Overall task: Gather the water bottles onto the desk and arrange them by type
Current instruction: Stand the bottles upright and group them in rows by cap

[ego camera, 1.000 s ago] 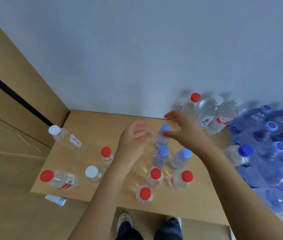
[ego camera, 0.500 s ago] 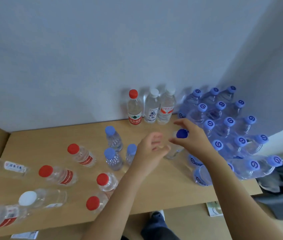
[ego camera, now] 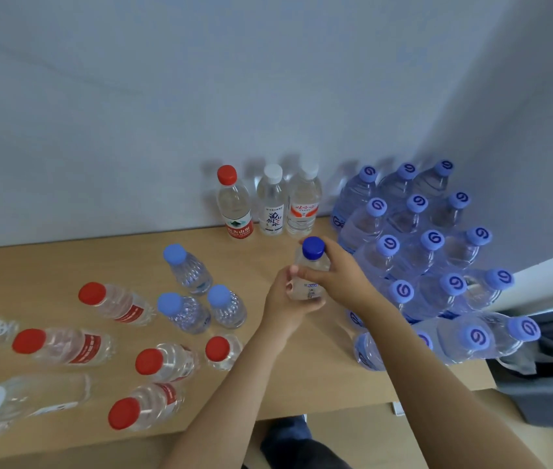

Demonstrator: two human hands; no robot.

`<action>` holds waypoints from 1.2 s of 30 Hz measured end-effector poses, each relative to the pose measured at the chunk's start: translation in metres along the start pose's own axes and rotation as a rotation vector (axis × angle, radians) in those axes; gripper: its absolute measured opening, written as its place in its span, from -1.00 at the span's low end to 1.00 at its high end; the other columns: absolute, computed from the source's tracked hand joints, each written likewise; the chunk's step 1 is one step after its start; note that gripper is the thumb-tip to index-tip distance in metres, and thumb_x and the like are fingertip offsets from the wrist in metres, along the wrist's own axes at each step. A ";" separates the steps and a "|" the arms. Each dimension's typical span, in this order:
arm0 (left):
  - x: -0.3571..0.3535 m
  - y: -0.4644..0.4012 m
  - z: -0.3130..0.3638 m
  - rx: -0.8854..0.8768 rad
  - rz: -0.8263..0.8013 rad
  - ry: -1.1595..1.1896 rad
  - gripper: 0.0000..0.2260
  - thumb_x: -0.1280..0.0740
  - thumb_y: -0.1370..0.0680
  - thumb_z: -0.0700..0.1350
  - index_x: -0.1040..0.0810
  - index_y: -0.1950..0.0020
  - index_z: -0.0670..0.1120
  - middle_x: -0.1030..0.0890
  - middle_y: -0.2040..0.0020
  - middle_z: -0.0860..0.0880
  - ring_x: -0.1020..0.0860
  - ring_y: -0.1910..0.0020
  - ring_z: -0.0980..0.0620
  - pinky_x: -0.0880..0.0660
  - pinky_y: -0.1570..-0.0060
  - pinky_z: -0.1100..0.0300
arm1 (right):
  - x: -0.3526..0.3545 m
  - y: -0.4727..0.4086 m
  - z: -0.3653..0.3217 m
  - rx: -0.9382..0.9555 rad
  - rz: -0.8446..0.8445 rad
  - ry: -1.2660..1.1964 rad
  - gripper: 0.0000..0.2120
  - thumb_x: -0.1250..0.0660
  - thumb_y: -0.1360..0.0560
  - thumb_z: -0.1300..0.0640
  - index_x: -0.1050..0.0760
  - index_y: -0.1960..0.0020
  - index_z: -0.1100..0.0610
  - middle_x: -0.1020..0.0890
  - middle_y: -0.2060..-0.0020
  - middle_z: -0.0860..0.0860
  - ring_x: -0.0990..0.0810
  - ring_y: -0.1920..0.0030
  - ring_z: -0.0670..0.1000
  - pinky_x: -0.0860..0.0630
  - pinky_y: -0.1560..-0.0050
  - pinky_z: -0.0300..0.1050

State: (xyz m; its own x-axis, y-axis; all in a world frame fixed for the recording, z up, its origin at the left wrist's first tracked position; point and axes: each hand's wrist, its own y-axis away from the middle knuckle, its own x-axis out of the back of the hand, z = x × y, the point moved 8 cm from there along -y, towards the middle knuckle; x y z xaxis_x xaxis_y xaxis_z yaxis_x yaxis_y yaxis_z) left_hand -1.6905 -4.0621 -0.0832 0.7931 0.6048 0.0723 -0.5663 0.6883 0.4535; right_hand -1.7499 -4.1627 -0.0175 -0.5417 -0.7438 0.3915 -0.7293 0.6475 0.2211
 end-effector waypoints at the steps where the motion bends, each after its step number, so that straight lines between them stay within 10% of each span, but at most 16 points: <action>1: -0.002 -0.004 -0.001 0.002 -0.005 0.014 -0.47 -0.55 -0.37 -0.31 -0.47 -0.27 -0.08 -0.60 -0.12 0.00 -0.57 -0.11 0.17 -0.51 0.05 0.33 | 0.001 -0.006 -0.004 0.015 -0.041 0.009 -0.69 -0.52 -0.44 0.06 -0.51 -0.12 0.05 -0.62 0.04 -0.07 -0.54 0.06 -0.22 -0.40 0.08 -0.51; 6: -0.007 -0.019 -0.005 0.017 -0.079 0.012 -0.53 -0.55 -0.38 -0.31 -0.49 -0.25 -0.14 -0.66 -0.09 -0.10 -0.63 0.06 0.18 -0.52 0.16 0.35 | 0.016 -0.037 -0.025 0.058 -0.100 0.053 -0.85 -0.42 -0.51 -0.07 -0.45 0.02 -0.19 -0.62 0.18 -0.37 -0.55 0.08 -0.40 -0.39 0.07 -0.51; 14: -0.010 -0.042 -0.002 0.021 -0.099 0.033 -0.54 -0.54 -0.37 -0.34 -0.51 -0.18 -0.04 -0.66 -0.03 0.07 -0.61 0.07 0.29 -0.47 0.16 0.45 | 0.029 -0.078 -0.027 0.047 -0.105 0.013 -0.76 -0.32 -0.57 -0.11 -0.50 -0.12 0.03 -0.66 -0.04 0.00 -0.64 -0.06 -0.04 -0.48 -0.06 -0.18; 22: -0.009 -0.083 -0.003 0.030 0.051 -0.099 -0.55 -0.53 -0.34 -0.35 -0.52 -0.16 -0.11 -0.65 -0.06 -0.10 -0.62 -0.07 -0.12 -0.58 -0.10 -0.08 | 0.023 -0.079 -0.006 0.087 -0.145 0.004 -0.74 -0.37 -0.54 -0.08 -0.50 -0.17 0.02 -0.64 -0.02 -0.10 -0.54 0.01 -0.29 -0.37 0.02 -0.53; 26: -0.014 -0.095 0.003 -0.033 0.083 -0.149 -0.54 -0.55 -0.32 -0.33 -0.52 -0.08 0.03 -0.65 0.06 0.08 -0.62 0.03 0.07 -0.55 0.08 0.20 | 0.026 -0.084 -0.001 0.106 -0.118 0.048 -0.74 -0.37 -0.53 -0.10 -0.49 -0.13 0.02 -0.56 -0.03 0.07 -0.51 -0.04 -0.04 -0.39 -0.02 -0.33; 36: -0.014 -0.111 0.008 -0.067 0.201 -0.212 -0.61 -0.47 -0.40 -0.37 -0.47 -0.18 -0.23 -0.63 -0.03 -0.13 -0.57 0.10 0.09 -0.43 0.29 0.48 | 0.030 -0.089 0.003 0.117 -0.021 0.089 -0.61 -0.43 -0.49 -0.10 -0.50 -0.27 -0.04 -0.31 0.02 -0.13 -0.32 -0.02 -0.45 -0.27 0.01 -0.64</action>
State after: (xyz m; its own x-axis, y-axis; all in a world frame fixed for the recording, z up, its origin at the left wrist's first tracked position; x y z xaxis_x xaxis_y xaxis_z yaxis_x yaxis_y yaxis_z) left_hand -1.6371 -4.1506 -0.1272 0.6885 0.6398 0.3416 -0.7249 0.5919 0.3523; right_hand -1.7026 -4.2434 -0.0277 -0.4901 -0.7362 0.4667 -0.7866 0.6042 0.1270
